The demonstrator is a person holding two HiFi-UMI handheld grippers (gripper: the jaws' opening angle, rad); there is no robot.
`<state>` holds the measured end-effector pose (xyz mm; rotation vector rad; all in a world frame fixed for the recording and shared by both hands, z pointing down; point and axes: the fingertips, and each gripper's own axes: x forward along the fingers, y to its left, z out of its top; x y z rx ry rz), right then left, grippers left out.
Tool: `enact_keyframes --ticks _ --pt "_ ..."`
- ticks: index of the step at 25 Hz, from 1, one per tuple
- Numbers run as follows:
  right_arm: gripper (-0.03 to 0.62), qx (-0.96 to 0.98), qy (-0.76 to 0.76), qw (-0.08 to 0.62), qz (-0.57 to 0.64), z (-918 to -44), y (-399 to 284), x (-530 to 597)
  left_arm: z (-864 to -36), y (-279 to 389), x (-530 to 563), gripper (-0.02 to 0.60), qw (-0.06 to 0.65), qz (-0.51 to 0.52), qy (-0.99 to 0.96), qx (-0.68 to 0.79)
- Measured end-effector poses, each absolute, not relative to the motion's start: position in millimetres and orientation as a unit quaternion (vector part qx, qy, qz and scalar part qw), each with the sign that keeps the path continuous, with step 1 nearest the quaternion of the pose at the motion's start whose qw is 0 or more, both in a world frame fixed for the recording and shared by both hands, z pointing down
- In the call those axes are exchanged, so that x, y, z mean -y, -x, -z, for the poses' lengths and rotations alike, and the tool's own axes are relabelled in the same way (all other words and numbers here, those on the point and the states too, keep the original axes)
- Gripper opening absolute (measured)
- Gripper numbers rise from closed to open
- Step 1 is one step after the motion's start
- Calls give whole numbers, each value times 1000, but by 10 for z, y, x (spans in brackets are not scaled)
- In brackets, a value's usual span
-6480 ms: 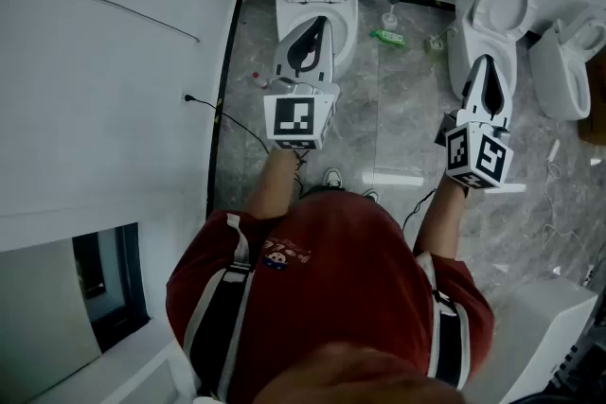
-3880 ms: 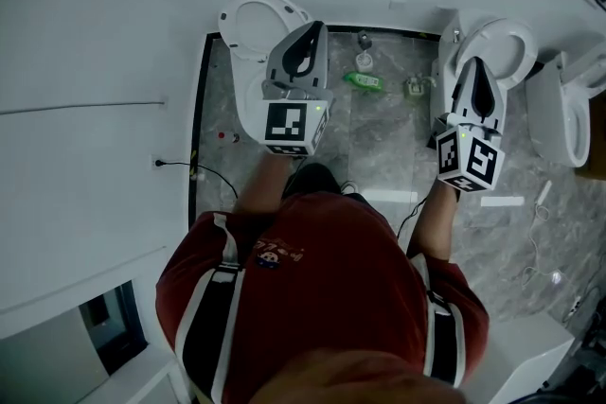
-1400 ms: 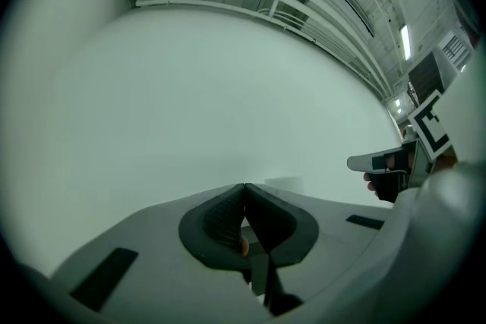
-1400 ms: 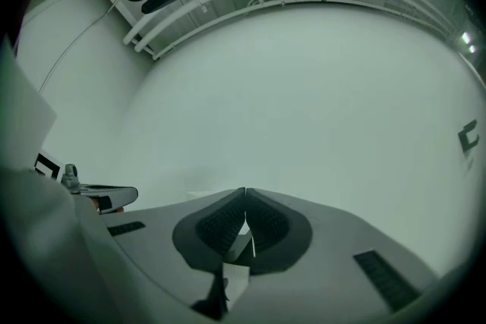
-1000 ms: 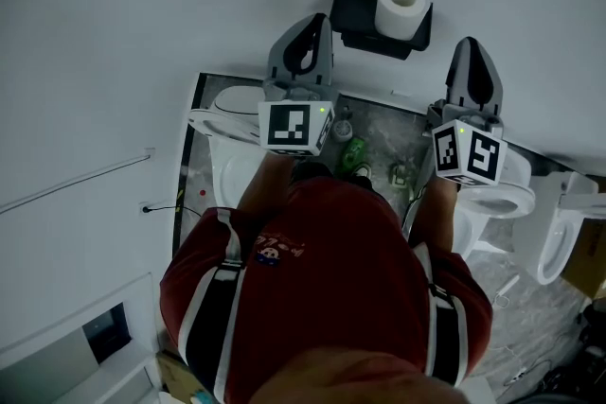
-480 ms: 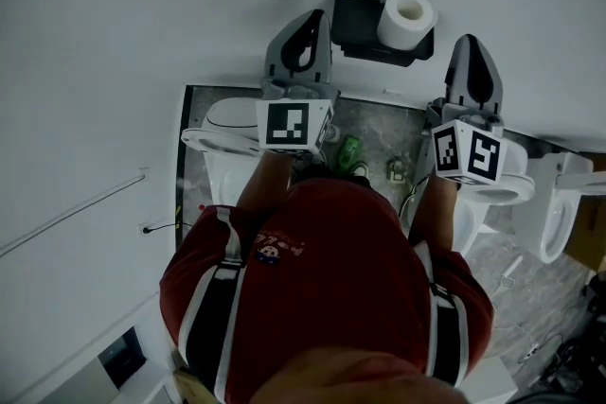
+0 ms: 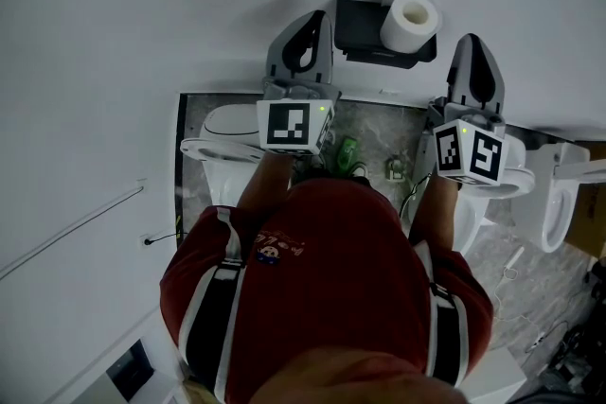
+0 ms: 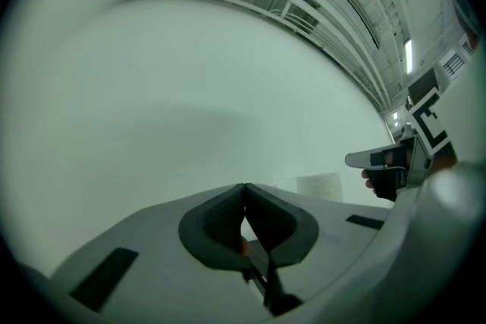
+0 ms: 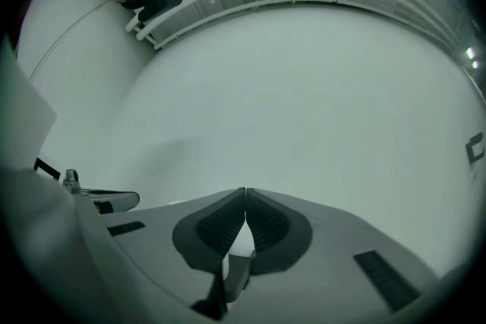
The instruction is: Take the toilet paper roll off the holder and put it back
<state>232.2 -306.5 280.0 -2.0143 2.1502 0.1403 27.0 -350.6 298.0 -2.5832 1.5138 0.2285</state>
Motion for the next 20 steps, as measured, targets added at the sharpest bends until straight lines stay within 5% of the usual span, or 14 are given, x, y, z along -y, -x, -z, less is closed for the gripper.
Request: enact_keyframes --ticks 6,14,20 --pt "52 -748 651 124 -47 -2726 -2172 3061 -2982 -229 3536 18 68 -76 862 -497" --pt "385 -796 601 64 -32 -2851 -1711 3203 -2991 -100 3542 18 61 -83 861 -498" --pt "469 -796 605 3 -6 -3071 -1559 3397 -3037 0 3572 18 54 -81 859 -503"
